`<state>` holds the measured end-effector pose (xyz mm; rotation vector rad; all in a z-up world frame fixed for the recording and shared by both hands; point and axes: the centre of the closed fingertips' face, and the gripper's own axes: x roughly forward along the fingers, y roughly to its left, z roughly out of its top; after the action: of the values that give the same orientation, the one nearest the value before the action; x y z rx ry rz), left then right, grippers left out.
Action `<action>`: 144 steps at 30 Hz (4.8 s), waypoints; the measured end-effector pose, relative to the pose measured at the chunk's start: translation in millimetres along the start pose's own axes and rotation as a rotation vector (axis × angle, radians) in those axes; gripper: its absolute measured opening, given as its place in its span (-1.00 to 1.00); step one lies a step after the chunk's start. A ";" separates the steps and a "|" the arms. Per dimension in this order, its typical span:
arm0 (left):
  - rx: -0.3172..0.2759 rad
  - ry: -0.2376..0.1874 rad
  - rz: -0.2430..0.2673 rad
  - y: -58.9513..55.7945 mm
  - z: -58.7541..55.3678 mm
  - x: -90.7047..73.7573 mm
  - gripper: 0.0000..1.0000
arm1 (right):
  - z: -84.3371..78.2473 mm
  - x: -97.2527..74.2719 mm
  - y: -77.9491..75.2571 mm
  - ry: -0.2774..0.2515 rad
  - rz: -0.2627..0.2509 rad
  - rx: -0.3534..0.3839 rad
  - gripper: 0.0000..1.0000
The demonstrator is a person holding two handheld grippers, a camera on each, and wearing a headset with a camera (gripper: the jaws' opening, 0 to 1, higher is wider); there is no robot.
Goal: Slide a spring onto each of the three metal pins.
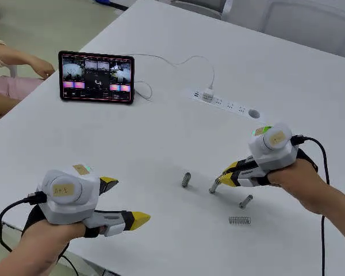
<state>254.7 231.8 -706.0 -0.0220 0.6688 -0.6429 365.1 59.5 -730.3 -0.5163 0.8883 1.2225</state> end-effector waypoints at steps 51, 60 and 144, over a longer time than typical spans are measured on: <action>-0.017 -0.002 0.011 3.6 -2.1 -4.2 0.39 | -27.0 42.2 3.2 0.101 0.036 -0.030 -0.70; -0.012 -0.004 0.009 2.1 -0.4 -5.3 0.40 | -30.9 36.0 4.3 0.109 0.019 -0.016 -0.47; 0.069 -0.035 -0.092 -33.3 29.6 16.7 0.40 | -52.1 -51.0 49.0 -0.382 -0.160 0.480 0.32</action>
<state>263.8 190.2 -684.7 -0.0002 0.6146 -0.7518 298.7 4.5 -713.4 0.0346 0.7595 0.8799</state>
